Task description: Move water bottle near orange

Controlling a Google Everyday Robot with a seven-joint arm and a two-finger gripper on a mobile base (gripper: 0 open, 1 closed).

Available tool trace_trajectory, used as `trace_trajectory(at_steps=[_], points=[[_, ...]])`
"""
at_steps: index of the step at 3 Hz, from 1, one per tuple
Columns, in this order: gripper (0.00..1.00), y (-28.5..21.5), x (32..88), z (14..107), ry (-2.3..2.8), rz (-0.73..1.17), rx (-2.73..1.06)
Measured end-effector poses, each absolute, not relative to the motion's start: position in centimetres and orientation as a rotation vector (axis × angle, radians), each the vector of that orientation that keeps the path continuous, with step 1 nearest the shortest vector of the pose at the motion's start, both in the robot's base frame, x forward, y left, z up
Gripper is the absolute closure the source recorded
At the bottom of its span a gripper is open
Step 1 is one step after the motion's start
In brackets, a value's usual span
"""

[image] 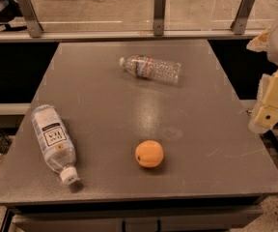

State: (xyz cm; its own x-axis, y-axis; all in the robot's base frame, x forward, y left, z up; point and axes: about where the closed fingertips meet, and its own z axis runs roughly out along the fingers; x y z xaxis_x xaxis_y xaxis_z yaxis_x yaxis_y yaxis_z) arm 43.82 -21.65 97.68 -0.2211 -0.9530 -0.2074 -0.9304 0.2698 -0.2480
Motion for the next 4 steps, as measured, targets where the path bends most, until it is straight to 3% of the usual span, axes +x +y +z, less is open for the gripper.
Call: trace_trajectory(at_steps=[2,4], points=[[0.00,-20.7,46.8,98.0,2.204,-0.122,-1.731],[0.00,-17.6,58.7,98.0,2.115,-0.101,-1.712]])
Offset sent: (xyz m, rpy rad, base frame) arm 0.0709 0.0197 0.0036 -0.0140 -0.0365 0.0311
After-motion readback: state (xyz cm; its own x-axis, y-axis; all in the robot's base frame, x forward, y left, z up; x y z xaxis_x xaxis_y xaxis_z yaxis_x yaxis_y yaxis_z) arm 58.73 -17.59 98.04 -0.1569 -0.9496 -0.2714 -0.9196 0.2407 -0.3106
